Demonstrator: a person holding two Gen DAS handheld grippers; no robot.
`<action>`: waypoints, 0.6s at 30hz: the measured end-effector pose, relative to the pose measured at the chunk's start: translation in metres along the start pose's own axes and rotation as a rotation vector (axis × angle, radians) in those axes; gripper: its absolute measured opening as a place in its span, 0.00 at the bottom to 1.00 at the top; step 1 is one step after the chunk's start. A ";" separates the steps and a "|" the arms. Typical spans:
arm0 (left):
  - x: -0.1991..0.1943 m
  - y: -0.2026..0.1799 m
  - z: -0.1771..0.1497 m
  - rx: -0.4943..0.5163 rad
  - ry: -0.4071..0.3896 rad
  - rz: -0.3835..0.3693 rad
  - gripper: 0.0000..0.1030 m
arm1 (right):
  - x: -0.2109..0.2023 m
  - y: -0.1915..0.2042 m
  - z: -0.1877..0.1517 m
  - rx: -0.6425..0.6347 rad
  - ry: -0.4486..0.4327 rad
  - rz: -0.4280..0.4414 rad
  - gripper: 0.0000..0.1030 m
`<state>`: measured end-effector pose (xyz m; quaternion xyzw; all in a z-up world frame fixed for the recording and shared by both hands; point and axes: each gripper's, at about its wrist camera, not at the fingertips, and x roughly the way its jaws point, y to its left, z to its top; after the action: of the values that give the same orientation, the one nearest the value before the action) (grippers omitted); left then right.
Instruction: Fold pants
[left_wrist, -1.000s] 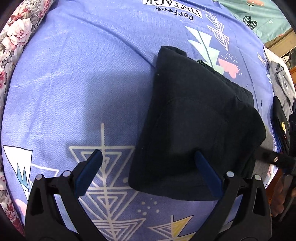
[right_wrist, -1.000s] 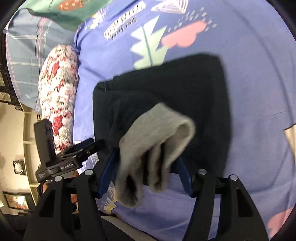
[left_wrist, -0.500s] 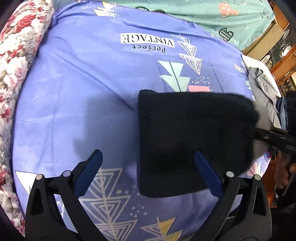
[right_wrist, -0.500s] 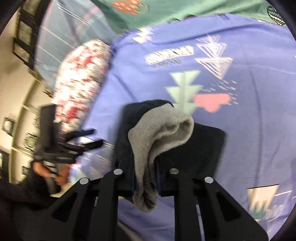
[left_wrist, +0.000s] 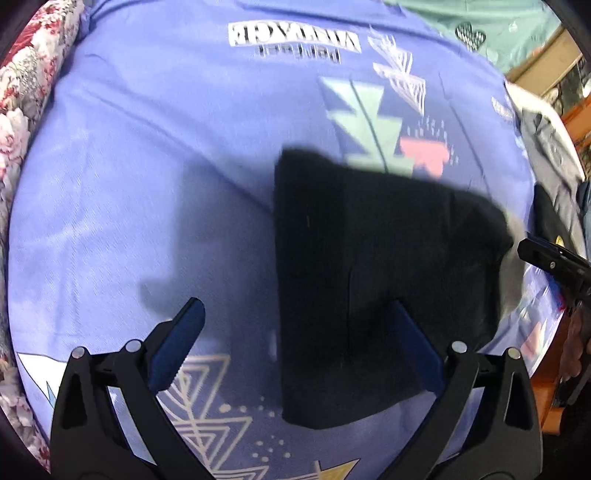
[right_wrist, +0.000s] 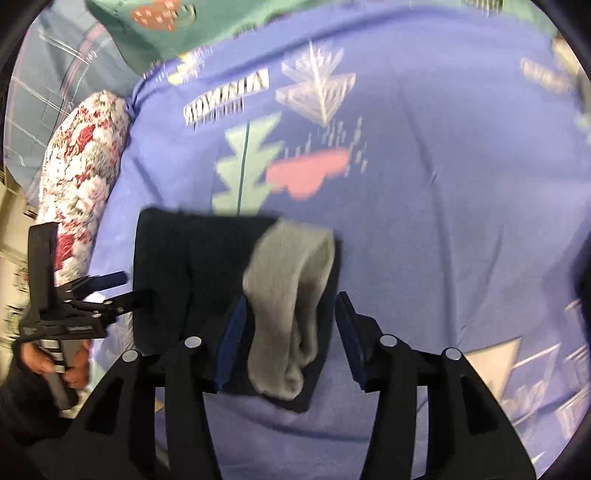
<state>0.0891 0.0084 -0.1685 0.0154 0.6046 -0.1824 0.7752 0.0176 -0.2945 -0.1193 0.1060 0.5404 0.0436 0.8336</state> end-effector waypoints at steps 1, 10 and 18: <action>-0.003 0.001 0.007 -0.014 -0.010 -0.011 0.98 | 0.000 0.003 0.005 -0.028 -0.019 -0.024 0.38; 0.014 0.014 0.052 -0.069 -0.009 0.030 0.98 | 0.042 0.028 0.021 -0.135 0.035 -0.036 0.27; 0.024 0.014 0.054 -0.084 0.015 0.049 0.98 | 0.051 0.004 0.014 -0.037 0.025 0.006 0.47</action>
<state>0.1489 0.0022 -0.1796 -0.0012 0.6170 -0.1376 0.7748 0.0511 -0.2828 -0.1584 0.0915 0.5497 0.0571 0.8283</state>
